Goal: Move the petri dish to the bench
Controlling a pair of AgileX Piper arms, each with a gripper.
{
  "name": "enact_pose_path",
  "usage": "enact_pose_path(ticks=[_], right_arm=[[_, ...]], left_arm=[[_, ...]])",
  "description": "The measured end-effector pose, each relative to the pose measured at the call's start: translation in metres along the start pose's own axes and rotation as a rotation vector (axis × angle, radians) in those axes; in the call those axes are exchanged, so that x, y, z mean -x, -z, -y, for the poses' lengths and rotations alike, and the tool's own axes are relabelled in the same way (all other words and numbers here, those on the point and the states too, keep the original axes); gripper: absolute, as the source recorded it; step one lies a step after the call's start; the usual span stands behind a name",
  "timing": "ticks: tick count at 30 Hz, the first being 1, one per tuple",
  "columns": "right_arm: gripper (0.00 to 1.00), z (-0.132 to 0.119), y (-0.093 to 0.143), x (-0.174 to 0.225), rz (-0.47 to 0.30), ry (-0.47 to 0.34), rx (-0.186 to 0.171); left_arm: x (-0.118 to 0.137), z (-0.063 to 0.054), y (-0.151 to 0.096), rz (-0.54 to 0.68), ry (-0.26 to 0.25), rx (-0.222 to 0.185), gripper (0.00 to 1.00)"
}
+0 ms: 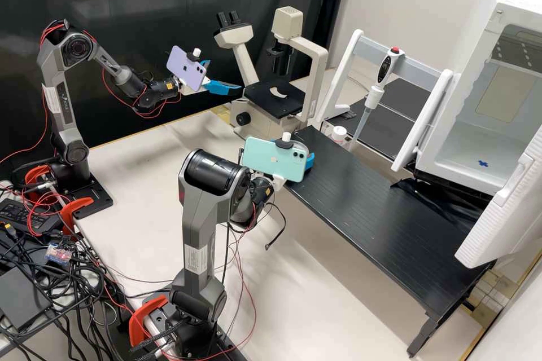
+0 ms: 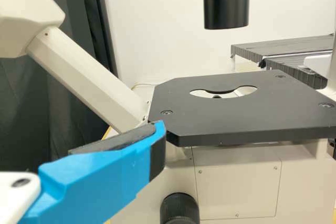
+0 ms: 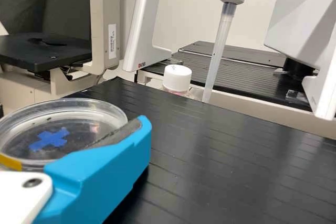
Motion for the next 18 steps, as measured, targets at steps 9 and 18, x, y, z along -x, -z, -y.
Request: enact_pose_path(ticks=[9, 18], right_arm=[[1.0, -0.002, 0.0, 0.007, -0.009, 0.001, 0.005], [1.0, -0.032, -0.003, 0.044, -0.085, -0.087, -0.004]], left_arm=[[0.0, 0.0, 0.0, 0.0, 0.0, 0.0, 1.0], [0.0, 0.0, 0.0, 0.0, 0.0, 0.0, 1.0]])
